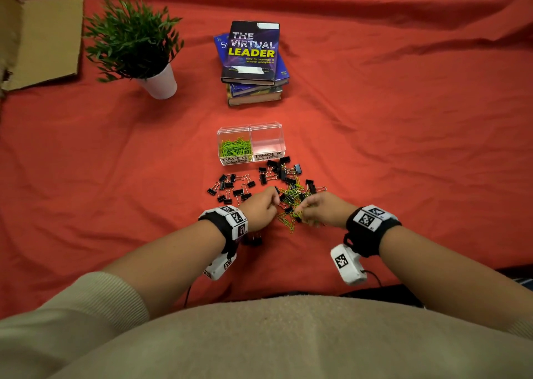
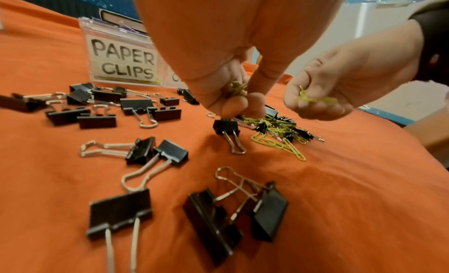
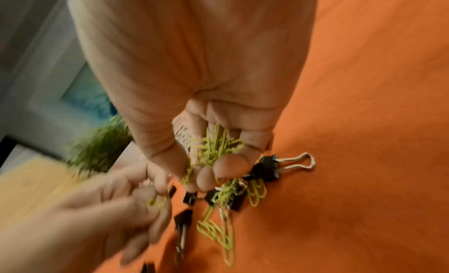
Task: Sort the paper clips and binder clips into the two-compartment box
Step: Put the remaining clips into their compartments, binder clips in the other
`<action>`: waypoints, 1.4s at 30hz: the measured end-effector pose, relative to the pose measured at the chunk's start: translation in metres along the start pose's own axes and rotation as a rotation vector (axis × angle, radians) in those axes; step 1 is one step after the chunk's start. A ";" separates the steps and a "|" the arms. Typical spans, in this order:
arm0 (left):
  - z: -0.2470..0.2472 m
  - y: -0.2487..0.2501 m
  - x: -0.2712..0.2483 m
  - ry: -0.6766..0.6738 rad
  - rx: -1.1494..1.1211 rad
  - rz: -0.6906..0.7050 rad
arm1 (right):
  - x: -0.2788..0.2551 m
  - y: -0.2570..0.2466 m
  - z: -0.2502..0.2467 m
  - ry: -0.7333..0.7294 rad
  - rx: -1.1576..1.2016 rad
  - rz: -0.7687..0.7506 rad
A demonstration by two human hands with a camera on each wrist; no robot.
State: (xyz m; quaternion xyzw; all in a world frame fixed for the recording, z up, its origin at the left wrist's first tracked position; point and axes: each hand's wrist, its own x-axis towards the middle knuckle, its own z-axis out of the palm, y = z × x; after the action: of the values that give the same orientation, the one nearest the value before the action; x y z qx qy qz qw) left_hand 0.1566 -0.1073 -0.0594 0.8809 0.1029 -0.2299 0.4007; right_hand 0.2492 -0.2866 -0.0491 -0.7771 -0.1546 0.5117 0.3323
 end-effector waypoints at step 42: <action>0.023 -0.005 -0.009 -0.070 0.496 0.031 | 0.015 -0.076 -0.019 0.065 0.154 -0.004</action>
State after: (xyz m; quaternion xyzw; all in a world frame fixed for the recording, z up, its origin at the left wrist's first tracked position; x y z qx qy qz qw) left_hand 0.1391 -0.1209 -0.0715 0.9452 0.0160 -0.2725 0.1792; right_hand 0.2801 -0.2294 -0.0034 -0.7651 -0.1054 0.4960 0.3969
